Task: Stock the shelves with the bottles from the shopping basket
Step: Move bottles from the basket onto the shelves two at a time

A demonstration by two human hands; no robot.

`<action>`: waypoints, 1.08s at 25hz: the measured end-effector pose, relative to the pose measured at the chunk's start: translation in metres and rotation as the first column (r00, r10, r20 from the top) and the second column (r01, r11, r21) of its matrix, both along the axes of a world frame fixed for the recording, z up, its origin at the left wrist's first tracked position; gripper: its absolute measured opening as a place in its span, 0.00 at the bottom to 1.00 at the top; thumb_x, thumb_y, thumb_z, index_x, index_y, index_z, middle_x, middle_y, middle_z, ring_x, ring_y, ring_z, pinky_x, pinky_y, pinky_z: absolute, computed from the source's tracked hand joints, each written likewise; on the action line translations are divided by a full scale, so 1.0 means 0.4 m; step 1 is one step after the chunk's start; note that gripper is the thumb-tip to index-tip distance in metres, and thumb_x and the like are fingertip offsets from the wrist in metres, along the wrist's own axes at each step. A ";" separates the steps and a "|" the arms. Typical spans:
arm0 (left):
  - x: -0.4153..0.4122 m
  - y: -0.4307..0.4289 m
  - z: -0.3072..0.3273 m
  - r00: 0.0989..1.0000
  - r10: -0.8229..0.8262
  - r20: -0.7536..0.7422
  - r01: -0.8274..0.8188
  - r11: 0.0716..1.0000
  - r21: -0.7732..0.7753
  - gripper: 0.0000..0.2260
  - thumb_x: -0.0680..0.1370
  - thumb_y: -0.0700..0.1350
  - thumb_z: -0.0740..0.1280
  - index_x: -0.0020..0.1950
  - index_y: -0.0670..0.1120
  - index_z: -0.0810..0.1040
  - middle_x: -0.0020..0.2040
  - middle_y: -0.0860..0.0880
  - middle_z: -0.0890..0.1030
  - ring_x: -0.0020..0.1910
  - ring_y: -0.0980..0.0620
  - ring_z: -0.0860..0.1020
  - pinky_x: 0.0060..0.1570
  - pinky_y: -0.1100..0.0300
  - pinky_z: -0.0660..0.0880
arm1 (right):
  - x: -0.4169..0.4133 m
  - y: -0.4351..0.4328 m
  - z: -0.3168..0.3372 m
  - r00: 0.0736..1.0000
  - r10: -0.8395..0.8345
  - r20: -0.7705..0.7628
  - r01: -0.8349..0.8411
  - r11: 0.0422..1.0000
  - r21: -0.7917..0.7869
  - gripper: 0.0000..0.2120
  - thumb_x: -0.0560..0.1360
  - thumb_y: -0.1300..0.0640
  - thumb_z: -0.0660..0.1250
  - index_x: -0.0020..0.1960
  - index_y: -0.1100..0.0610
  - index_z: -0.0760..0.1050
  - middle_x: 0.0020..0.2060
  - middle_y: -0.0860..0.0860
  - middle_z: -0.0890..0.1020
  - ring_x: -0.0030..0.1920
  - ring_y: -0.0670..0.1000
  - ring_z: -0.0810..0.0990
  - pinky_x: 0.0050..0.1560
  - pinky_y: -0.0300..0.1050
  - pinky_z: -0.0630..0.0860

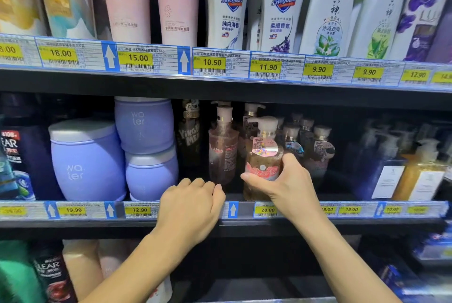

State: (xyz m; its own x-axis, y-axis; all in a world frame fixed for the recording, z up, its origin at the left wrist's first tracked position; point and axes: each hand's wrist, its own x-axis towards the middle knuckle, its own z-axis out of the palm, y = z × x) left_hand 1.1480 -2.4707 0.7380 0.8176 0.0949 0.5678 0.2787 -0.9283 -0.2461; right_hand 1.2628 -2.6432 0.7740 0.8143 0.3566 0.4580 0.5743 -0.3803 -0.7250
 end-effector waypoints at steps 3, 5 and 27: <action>0.000 -0.002 0.002 1.000 -0.003 0.031 0.003 1.000 -0.008 0.06 0.73 0.46 0.68 0.37 0.47 0.79 0.30 0.48 0.76 0.27 0.43 0.74 0.27 0.58 0.60 | -0.010 0.002 0.021 0.999 -0.037 -0.025 0.035 0.996 -0.078 0.32 0.63 0.33 0.79 0.53 0.53 0.70 0.50 0.46 0.82 0.49 0.47 0.82 0.49 0.49 0.82; -0.001 -0.001 -0.002 0.999 -0.013 0.031 0.013 1.000 -0.003 0.06 0.74 0.46 0.67 0.38 0.47 0.79 0.31 0.48 0.76 0.28 0.43 0.74 0.27 0.58 0.60 | -0.024 -0.003 0.034 0.998 -0.048 -0.027 0.044 0.989 -0.145 0.34 0.64 0.33 0.78 0.55 0.53 0.68 0.52 0.47 0.81 0.50 0.48 0.81 0.45 0.44 0.80; -0.006 -0.001 0.002 0.998 -0.009 -0.060 0.008 1.000 -0.022 0.05 0.69 0.43 0.74 0.42 0.43 0.81 0.32 0.45 0.77 0.29 0.41 0.74 0.27 0.57 0.63 | -0.044 0.067 0.080 0.952 -0.272 0.141 0.305 0.804 -0.510 0.11 0.82 0.52 0.66 0.45 0.56 0.68 0.38 0.50 0.72 0.31 0.49 0.65 0.41 0.43 0.67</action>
State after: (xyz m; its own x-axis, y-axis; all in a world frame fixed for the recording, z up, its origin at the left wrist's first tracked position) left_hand 1.1455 -2.4713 0.7390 0.8511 0.0995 0.5155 0.2562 -0.9357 -0.2424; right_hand 1.2452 -2.6163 0.8061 0.8957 0.3071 0.3216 0.4121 -0.8450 -0.3408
